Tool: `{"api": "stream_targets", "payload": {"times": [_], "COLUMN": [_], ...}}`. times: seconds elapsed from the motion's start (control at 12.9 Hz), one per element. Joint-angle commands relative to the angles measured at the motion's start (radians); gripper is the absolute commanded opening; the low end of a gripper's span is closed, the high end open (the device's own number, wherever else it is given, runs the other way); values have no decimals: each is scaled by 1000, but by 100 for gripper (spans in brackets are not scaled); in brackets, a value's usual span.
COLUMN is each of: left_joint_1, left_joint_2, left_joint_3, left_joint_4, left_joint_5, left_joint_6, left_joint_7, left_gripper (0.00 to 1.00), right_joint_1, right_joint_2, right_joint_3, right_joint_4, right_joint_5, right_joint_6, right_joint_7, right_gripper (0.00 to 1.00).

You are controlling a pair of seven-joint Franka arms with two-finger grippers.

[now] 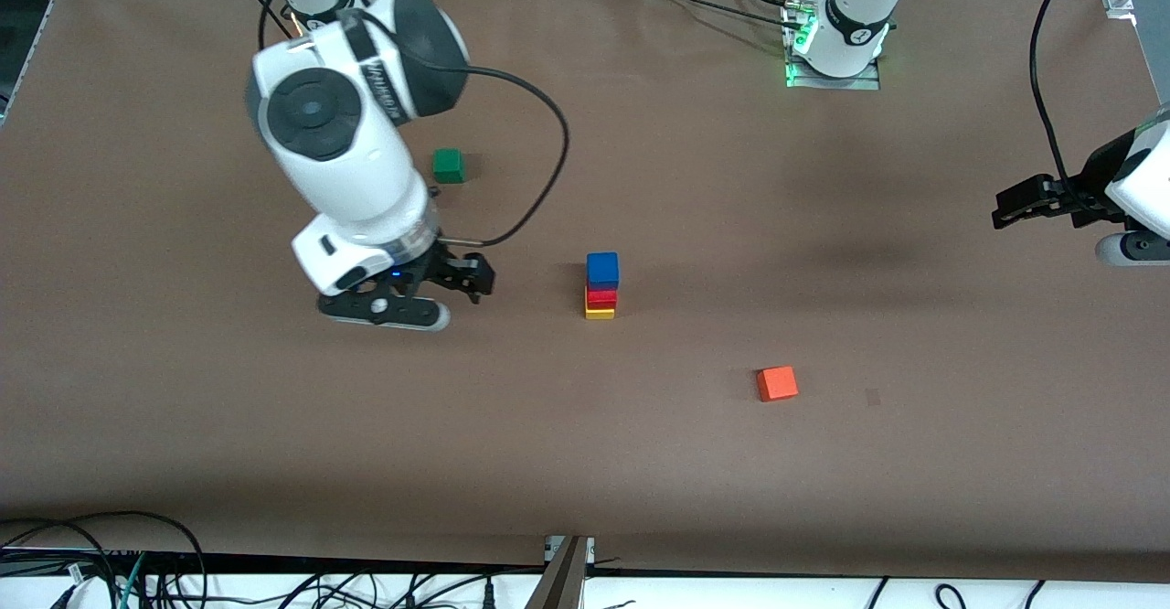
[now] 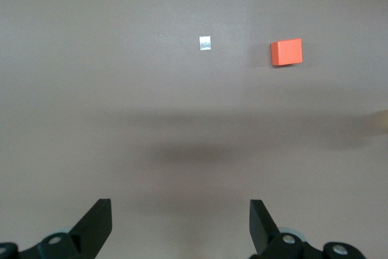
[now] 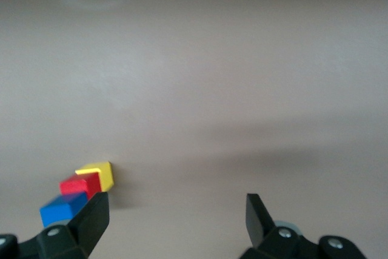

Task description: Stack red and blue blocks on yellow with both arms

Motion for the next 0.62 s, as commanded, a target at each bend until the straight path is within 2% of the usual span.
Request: {"api": "stream_targets", "payload": {"times": [0.0,0.15,0.39,0.54], "left_joint_1": [10,8,8,8], "left_joint_2": [-4,-2,-2,-2], "left_joint_3": [-4,-4,-4,-4], "left_joint_4": [-1,-1,-1,-1], "left_joint_5": [-22,-20,-20,-20], "left_joint_6": [7,7,7,7], "left_joint_7": [18,21,24,24], "left_gripper": [100,100,100,100], "right_joint_1": [-87,-151,-193,-220], "right_joint_2": [-112,-224,-353,-467], "right_joint_3": [-5,-33,-73,-99], "right_joint_4": [-99,-245,-398,-552], "right_joint_5": [61,84,82,66], "right_joint_6": [-83,-77,-86,-40], "right_joint_7": [-118,-238,-331,-394], "right_gripper": [100,100,100,100]}}
